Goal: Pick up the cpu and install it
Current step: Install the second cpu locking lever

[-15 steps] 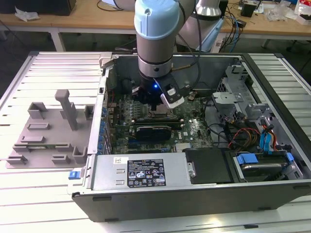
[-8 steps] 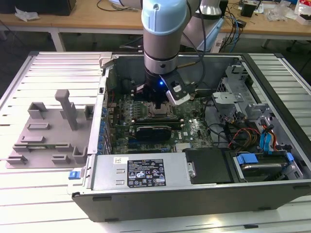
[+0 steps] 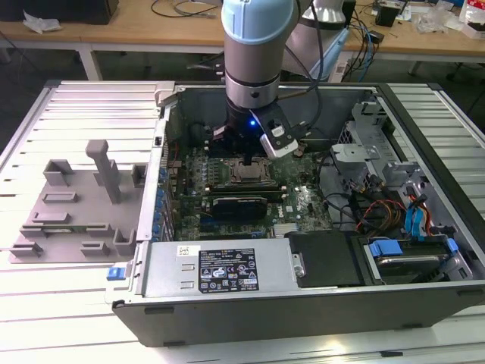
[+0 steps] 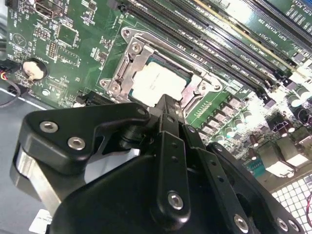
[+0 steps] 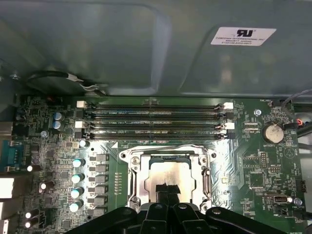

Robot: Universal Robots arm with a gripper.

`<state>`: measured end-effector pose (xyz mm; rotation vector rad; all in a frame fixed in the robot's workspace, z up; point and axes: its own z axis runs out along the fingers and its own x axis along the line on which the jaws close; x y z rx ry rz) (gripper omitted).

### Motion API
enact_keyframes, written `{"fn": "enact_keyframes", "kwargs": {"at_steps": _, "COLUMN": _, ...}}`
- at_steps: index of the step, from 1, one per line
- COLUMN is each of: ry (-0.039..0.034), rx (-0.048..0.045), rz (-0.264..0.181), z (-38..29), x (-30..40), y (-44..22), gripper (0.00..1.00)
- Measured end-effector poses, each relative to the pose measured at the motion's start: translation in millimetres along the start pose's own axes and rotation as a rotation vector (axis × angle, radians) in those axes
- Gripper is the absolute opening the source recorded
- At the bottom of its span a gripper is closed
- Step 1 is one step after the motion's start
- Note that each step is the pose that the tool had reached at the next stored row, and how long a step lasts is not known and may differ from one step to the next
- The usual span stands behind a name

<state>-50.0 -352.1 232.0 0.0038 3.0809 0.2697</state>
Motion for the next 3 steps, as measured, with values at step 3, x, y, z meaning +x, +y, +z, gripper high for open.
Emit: {"fn": "enact_keyframes", "kwargs": {"at_steps": 3, "ry": 0.0001, "rx": 0.0001, "rz": 0.0, "z": -0.2, "x": 0.0, "y": 0.0, "gripper": 0.11}}
